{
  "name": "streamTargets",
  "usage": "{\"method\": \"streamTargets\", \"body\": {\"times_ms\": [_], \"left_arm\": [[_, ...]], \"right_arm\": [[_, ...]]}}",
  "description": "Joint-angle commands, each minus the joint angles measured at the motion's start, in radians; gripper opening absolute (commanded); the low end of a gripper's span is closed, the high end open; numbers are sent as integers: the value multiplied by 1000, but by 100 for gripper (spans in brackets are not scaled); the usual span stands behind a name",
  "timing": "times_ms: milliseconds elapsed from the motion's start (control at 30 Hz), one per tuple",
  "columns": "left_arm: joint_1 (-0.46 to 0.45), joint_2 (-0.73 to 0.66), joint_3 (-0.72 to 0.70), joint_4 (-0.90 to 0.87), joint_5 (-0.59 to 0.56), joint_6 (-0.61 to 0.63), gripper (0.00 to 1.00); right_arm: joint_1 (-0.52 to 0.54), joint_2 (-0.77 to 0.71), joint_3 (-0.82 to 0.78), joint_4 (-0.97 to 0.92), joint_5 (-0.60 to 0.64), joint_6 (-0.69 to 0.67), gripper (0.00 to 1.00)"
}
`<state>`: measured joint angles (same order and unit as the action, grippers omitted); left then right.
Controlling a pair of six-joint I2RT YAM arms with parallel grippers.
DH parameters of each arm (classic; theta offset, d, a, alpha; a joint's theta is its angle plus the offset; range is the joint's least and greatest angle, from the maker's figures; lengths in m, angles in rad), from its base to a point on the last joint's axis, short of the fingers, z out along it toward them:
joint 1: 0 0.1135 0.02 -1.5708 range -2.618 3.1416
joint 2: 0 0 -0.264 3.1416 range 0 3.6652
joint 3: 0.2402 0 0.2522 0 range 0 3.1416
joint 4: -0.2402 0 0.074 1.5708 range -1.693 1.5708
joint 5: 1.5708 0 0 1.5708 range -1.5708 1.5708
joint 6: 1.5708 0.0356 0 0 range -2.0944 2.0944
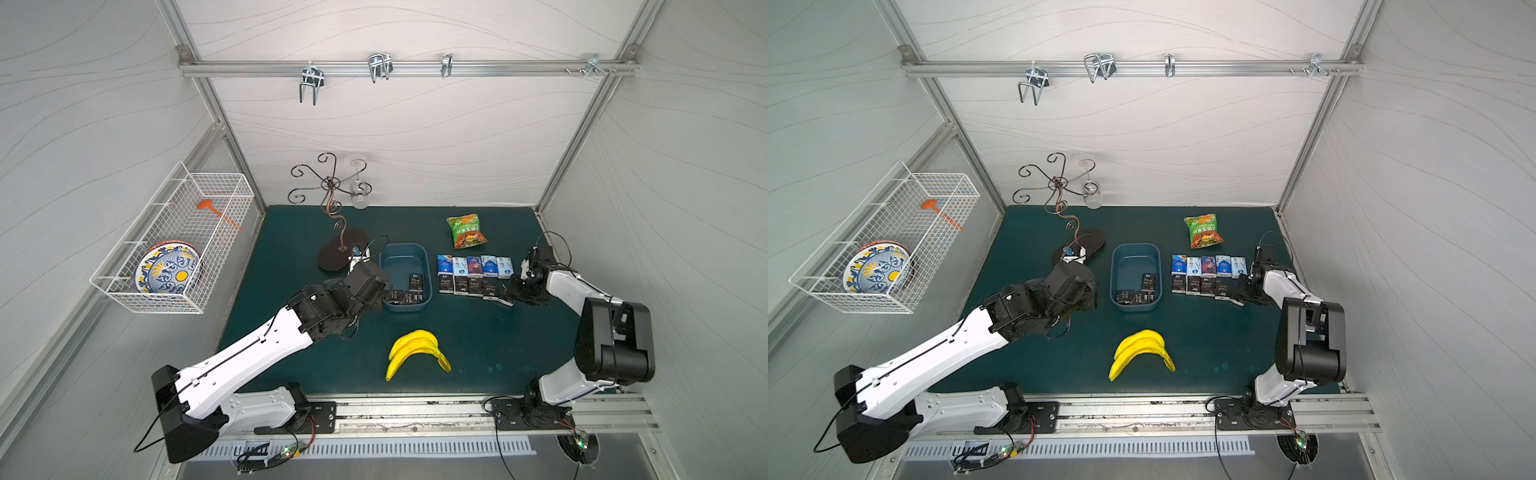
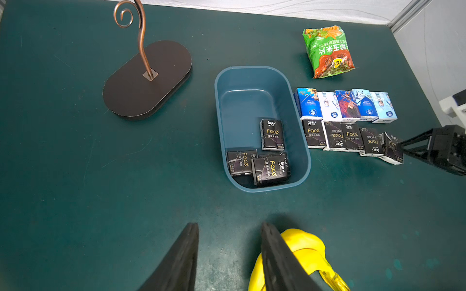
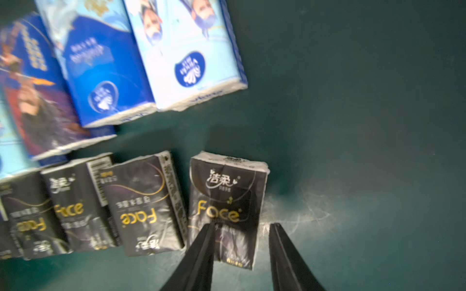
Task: Take the pocket tissues out of the storage box
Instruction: Move the pocket tissues to the center of the board.
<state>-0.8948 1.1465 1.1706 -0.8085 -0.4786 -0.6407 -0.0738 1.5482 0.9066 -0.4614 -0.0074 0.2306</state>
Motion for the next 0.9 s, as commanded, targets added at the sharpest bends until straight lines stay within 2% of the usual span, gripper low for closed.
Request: {"method": "streamTargets", "body": {"times_ms": [0,200,300,467,867], "left_arm": [[0,-14,46,12,-5,-5,44],[0,-11,47,14,0,-5,44],[1,-11,49,15,0,-2,44],[1,-10,48,15,-1,-4,44],[1,-27,37,14,-8,1,44]], "right_arm": [[-13,-58,-16,5,-33,22,41],[-51,-81,-35,18,-78,41,41],[-102,-62,-51,41,-121,71,35],[-130,-55,-73,65,-109,102,28],[-132,15,-57,76,-123,105,29]]}}
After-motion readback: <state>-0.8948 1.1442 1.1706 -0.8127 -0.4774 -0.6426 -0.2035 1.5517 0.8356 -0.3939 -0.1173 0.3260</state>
